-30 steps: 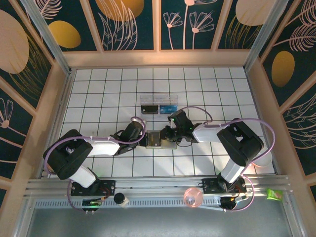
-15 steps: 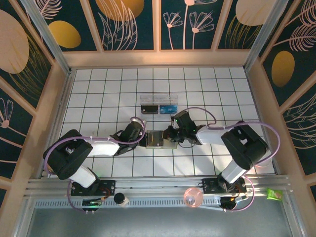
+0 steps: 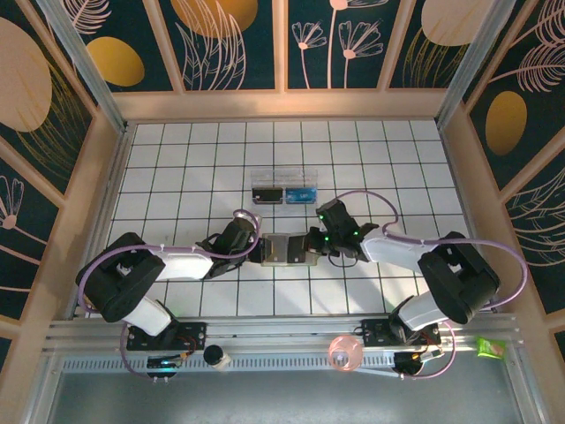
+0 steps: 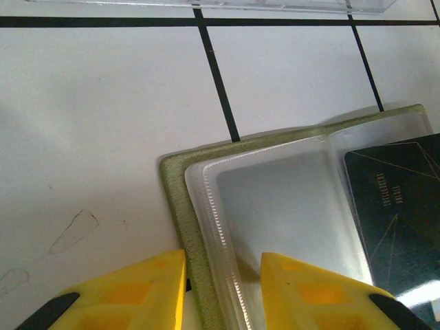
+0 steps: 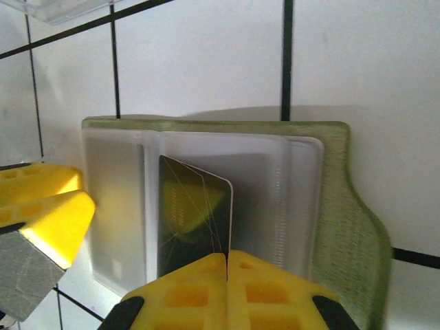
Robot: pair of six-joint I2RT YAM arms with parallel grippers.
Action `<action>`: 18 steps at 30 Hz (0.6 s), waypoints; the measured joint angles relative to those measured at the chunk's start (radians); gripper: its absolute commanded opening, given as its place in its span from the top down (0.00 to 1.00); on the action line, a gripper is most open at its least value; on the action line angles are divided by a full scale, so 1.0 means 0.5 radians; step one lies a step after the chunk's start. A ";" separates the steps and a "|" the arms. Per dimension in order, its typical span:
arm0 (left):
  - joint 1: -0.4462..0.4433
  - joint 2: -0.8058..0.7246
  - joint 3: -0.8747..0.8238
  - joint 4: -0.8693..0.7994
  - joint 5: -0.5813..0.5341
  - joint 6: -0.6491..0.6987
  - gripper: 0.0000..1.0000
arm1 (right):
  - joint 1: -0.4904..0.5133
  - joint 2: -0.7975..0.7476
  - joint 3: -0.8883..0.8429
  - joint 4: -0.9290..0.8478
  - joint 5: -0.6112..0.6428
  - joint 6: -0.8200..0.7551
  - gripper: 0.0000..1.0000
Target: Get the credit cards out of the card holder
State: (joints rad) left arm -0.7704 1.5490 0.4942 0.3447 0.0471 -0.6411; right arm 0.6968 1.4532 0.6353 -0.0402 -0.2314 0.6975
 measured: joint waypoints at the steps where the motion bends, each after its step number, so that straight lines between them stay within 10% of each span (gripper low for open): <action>1: 0.000 0.000 0.000 0.000 0.001 0.000 0.66 | -0.001 -0.007 0.010 -0.034 0.008 -0.016 1.00; 18: -0.001 -0.018 -0.009 -0.014 0.027 0.000 0.66 | 0.129 0.119 0.299 -0.253 0.172 -0.128 1.00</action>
State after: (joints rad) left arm -0.7708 1.5398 0.4896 0.3374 0.0608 -0.6411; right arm 0.7612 1.5127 0.7849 -0.1665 -0.1452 0.6334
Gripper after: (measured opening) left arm 0.340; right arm 0.048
